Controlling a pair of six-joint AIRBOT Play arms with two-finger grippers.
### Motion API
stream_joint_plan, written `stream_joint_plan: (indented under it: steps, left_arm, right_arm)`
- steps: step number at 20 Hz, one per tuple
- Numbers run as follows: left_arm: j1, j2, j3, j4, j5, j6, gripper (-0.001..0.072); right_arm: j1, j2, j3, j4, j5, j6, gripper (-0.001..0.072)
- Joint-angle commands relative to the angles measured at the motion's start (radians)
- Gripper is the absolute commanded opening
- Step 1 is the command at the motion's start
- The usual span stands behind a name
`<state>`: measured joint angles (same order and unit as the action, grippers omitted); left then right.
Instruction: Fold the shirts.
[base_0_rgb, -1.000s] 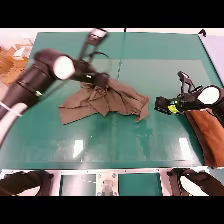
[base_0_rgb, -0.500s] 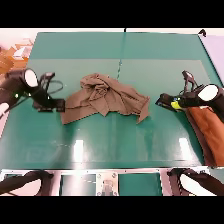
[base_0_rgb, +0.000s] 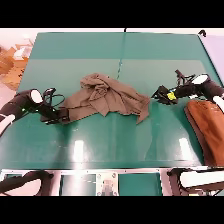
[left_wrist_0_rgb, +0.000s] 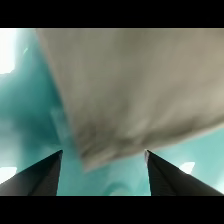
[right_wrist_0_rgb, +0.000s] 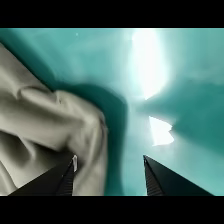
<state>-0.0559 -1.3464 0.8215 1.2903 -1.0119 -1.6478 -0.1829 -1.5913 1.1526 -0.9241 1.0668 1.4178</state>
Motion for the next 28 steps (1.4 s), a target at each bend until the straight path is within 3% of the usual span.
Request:
stream_joint_plan:
  steps: [1, 2, 3, 4, 5, 6, 7, 11, 17, 19, 21, 25, 28]
  left_arm:
    - [0.0, -0.058, -0.016, -0.122, 0.095, 0.065, 0.0597]
    - [0.0, -0.057, -0.01, -0.142, 0.095, 0.085, 0.0453]
    - [0.0, -0.057, 0.001, -0.151, 0.087, 0.1, 0.0254]
    - [0.0, -0.057, 0.017, -0.149, 0.067, 0.114, 0.0152]
    - [0.0, -0.057, 0.035, -0.146, 0.042, 0.121, 0.0056]
    - [0.0, -0.056, 0.058, -0.145, 0.006, 0.143, 0.002]
    - [0.0, -0.056, 0.082, -0.139, -0.026, 0.154, 0.002]
    - [0.0, -0.055, 0.279, -0.106, -0.194, 0.158, 0.0019]
    - [0.0, -0.055, 1.029, -0.216, -0.422, 0.156, 0.0019]
    - [0.0, -0.055, 1.308, -0.252, -0.406, 0.154, 0.0019]
    - [0.0, 0.003, 1.447, -0.259, -0.298, 0.134, 0.0019]
    - [0.0, 0.264, 1.278, -0.245, -0.006, 0.138, 0.0019]
    - [0.0, 0.372, 1.237, -0.189, 0.028, 0.138, 0.0019]
  right_arm:
    - [0.006, -0.132, 0.071, 0.137, 0.077, -0.076, 0.0455]
    - [0.014, -0.153, 0.08, 0.137, 0.099, -0.077, 0.037]
    - [0.025, -0.165, 0.084, 0.14, 0.109, -0.085, 0.0351]
    - [0.039, -0.172, 0.084, 0.144, 0.113, -0.095, 0.0348]
    - [0.053, -0.175, 0.084, 0.147, 0.113, -0.095, 0.0255]
    - [0.064, -0.174, 0.087, 0.148, 0.113, -0.1, 0.0062]
    - [0.07, -0.174, 0.095, 0.156, 0.116, -0.118, 0.0014]
    - [0.068, -0.122, 0.211, 0.177, 0.199, -0.12, 0.0011]
    - [-0.019, 0.256, 0.547, 0.229, 0.212, -0.103, 0.0011]
    - [-0.069, 0.371, 0.684, 0.228, 0.175, -0.06, 0.0012]
    - [-0.129, 0.457, 0.81, 0.228, 0.13, -0.011, 0.0012]
    - [-0.256, 0.612, 0.909, 0.222, 0.018, 0.023, 0.0012]
    - [-0.343, 0.709, 0.908, 0.206, -0.042, 0.023, 0.0012]
